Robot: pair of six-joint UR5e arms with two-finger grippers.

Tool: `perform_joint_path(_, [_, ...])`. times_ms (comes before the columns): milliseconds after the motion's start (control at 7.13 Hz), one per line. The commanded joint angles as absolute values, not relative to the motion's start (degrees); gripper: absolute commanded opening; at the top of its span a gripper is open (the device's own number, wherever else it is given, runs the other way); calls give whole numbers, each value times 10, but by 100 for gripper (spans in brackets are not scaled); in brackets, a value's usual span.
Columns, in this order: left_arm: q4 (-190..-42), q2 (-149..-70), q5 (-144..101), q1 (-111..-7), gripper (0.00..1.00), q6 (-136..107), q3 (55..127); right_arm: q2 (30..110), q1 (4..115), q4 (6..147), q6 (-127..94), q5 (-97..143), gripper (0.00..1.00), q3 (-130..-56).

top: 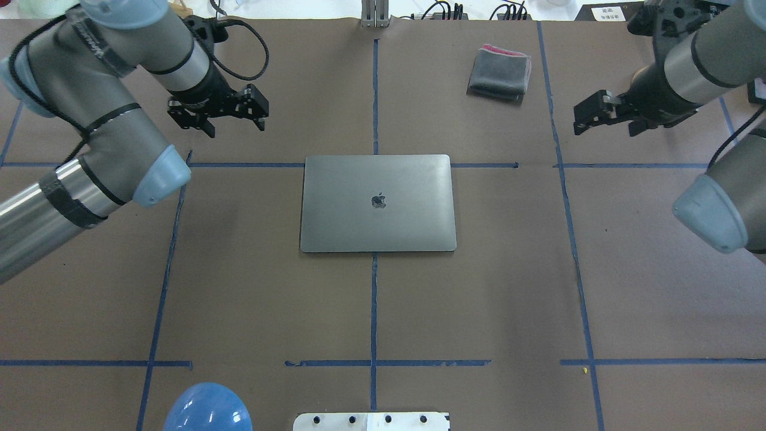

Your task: Close laptop

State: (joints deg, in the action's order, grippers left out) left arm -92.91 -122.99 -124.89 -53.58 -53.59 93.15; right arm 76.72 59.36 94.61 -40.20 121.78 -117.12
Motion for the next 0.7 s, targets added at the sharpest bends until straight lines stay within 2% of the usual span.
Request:
perform_joint_path(0, [-862,-1122,-1252,-604,100,-383,1034,879,665,977,-205,1235,99,-1204])
perform_joint_path(280, [-851,-1037,-1275,-711,100,-228,1035,928,781,976,-67,1327,99,-1146])
perform_joint_path(561, [-846,-979,-1331,-808,100,-74,996,953,857,975,81,1355,99,-1066])
